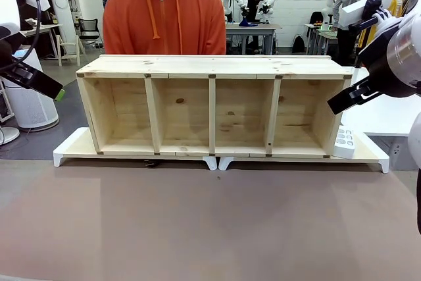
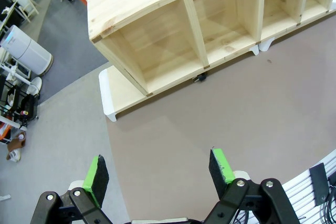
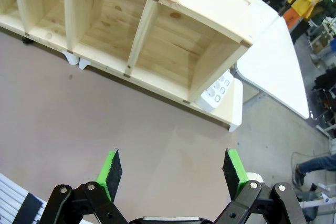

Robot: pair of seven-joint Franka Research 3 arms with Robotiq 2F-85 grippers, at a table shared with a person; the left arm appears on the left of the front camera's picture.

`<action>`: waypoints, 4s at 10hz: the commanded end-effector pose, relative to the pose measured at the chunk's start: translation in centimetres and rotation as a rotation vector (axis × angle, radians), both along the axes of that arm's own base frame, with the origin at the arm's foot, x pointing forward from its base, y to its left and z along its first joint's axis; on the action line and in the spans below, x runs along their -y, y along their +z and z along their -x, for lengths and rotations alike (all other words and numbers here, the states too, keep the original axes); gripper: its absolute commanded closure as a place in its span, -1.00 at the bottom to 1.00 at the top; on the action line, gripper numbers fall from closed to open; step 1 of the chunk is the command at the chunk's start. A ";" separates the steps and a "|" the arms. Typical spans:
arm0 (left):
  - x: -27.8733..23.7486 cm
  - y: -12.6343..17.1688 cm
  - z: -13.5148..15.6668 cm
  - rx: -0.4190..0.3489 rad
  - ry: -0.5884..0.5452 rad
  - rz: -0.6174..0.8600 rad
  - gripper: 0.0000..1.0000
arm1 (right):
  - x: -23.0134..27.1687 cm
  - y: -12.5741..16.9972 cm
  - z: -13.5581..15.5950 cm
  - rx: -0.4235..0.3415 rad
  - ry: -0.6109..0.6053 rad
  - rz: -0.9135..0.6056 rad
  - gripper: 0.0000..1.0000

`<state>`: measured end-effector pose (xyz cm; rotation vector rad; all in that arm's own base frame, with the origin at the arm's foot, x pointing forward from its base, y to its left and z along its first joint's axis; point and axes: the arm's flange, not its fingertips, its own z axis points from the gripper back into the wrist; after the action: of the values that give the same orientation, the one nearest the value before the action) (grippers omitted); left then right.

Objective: Perform cable management.
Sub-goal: When the cord part of the Power Cable appears at the lower middle area of the table and stops, grasp the cord part of the Power Cable.

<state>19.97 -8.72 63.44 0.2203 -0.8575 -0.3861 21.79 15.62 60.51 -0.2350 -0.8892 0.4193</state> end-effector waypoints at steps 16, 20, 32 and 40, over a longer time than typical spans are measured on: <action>0.2 0.0 -0.1 0.003 0.001 0.006 -1.00 | -0.2 0.0 -0.3 0.007 0.012 0.001 -1.00; 0.2 0.0 -0.1 0.003 0.001 0.006 -1.00 | -0.2 0.0 -0.3 0.007 0.012 0.001 -1.00; 0.2 0.0 -0.1 0.003 0.001 0.006 -1.00 | -0.9 0.2 -1.0 -0.027 0.034 0.012 -1.00; 0.2 0.0 -0.1 0.003 0.001 0.006 -1.00 | -10.8 -2.0 -8.2 -0.283 0.332 0.129 -1.00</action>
<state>19.99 -8.75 63.43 0.2207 -0.8572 -0.3869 28.91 25.85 58.29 -0.1651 -0.6663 0.7475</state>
